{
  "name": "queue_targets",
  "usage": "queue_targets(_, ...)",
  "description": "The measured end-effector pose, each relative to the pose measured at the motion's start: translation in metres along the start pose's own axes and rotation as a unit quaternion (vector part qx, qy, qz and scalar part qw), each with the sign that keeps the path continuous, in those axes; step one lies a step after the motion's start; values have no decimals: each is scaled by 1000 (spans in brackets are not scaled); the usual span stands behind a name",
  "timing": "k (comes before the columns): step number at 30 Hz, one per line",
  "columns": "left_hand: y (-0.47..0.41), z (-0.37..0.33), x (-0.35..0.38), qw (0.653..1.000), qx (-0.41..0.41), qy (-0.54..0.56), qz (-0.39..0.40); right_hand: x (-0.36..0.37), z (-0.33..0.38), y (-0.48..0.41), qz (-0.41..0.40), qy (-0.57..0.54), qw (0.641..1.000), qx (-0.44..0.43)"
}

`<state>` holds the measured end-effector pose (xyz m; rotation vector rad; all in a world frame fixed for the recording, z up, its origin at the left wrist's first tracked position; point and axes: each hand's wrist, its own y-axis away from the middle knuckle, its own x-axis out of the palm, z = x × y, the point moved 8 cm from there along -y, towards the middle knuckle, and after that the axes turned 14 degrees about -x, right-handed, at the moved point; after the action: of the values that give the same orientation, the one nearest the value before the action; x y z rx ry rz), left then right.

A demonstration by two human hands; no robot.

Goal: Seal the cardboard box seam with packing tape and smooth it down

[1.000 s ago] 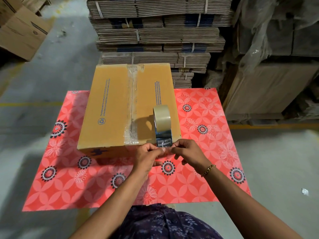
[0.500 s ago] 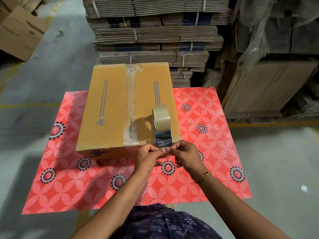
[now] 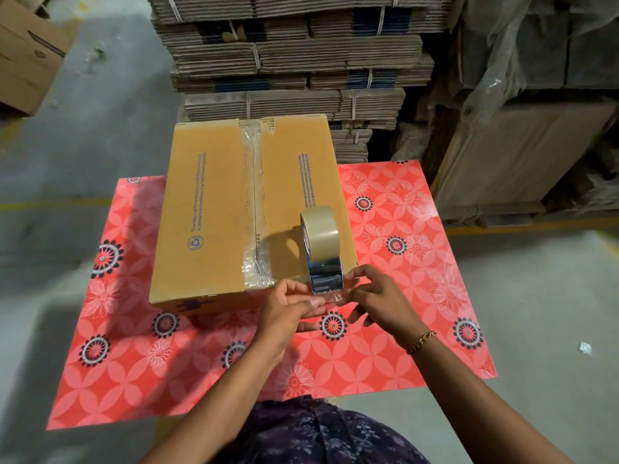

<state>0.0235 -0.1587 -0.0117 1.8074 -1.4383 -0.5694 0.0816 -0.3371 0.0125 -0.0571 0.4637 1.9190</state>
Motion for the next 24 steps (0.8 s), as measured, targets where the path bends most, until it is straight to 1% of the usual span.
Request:
queue_targets(2,0,0,-11,998,-3,-55,14,-18,13,-4,-56,120,990,-44)
queue_targets(3,1,-1,-18,996,6,-90,10,-25,22,-6,-90,152,982,-67)
queue_targets(4,3,-4,-25,992,27,-123,-3,-27,33,-9,-108,154,978,-91)
queue_targets(5,5,-10,-32,987,57,-146,-22,-23,42,-12,-105,146,978,-107)
queue_targets(6,5,-16,-37,984,89,-152,-39,-14,51,-16,-89,146,978,-119)
queue_targets(8,9,-34,-37,983,137,-116,-44,6,65,-26,-63,223,964,-129)
queue_targets(10,7,-48,-27,983,156,-95,-29,20,75,-35,-83,319,933,-142)
queue_targets(11,2,-52,-21,986,148,-75,-13,24,80,-37,-103,339,924,-144)
queue_targets(13,-1,-56,-1,994,95,-15,58,25,82,-39,-134,328,924,-140)
queue_targets(15,0,-57,24,987,58,-10,146,20,80,-36,-154,297,933,-129)
queue_targets(20,3,-60,73,971,83,-97,201,-22,70,-11,-201,221,949,-101)
queue_targets(22,5,-61,96,963,86,-116,229,-46,56,-5,-178,157,967,-92)
queue_targets(24,-2,-62,125,957,80,-105,257,-67,35,-3,-149,85,982,-77)
